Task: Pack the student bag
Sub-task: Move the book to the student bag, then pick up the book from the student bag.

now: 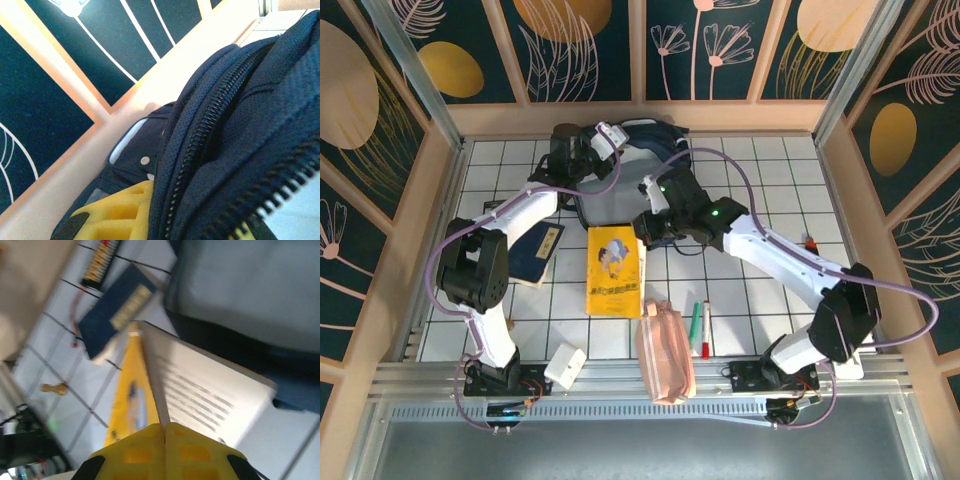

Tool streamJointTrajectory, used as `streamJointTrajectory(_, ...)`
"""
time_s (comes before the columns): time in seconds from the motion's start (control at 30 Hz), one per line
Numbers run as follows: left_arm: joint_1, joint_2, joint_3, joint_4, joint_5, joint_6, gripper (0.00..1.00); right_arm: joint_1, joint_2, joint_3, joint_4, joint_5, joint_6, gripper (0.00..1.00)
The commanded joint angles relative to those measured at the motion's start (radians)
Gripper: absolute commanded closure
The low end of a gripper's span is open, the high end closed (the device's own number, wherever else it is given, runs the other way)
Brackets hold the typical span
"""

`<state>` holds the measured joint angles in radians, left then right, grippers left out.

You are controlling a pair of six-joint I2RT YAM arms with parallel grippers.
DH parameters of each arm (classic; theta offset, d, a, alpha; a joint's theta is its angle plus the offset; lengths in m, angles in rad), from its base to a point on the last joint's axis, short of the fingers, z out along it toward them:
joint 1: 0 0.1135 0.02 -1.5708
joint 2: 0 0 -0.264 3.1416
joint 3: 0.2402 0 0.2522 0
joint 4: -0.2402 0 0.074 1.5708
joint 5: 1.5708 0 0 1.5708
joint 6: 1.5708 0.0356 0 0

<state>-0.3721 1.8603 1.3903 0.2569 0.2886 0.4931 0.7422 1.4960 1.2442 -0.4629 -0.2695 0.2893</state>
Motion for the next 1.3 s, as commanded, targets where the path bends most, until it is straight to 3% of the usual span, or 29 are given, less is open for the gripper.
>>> streamJointTrajectory(0.0,0.011,-0.046,-0.021,0.045,0.002,-0.003,1.00,-0.088,0.031,-0.020,0.123,0.031,-0.020,1.00)
streamJointTrajectory(0.13,0.011,-0.049,-0.043,0.053,0.011,-0.003,1.00,-0.145,0.099,0.016,0.156,0.014,-0.032,1.00)
streamJointTrajectory(0.33,0.011,-0.069,-0.060,0.047,-0.007,0.007,1.00,-0.151,0.205,-0.026,0.179,-0.015,-0.017,0.98)
streamJointTrajectory(0.43,0.010,-0.079,-0.072,0.046,-0.009,0.010,1.00,-0.158,0.209,-0.067,0.183,0.010,-0.009,0.77)
streamJointTrajectory(0.5,0.011,-0.082,-0.080,0.046,-0.010,0.011,1.00,-0.171,0.196,-0.093,0.182,0.011,-0.024,0.57)
streamJointTrajectory(0.6,0.011,-0.083,-0.083,0.046,-0.005,0.010,1.00,-0.222,0.180,-0.143,0.197,-0.132,-0.064,0.33)
streamJointTrajectory(0.87,0.011,-0.076,-0.073,0.046,0.005,0.001,1.00,-0.268,0.246,-0.211,0.291,-0.409,-0.109,0.10)
streamJointTrajectory(1.0,0.011,-0.071,-0.064,0.044,0.010,-0.011,1.00,-0.266,0.265,-0.275,0.411,-0.497,-0.094,0.10)
streamJointTrajectory(1.27,0.012,-0.066,-0.066,0.045,0.013,-0.025,1.00,-0.254,0.279,-0.383,0.498,-0.586,-0.042,0.26)
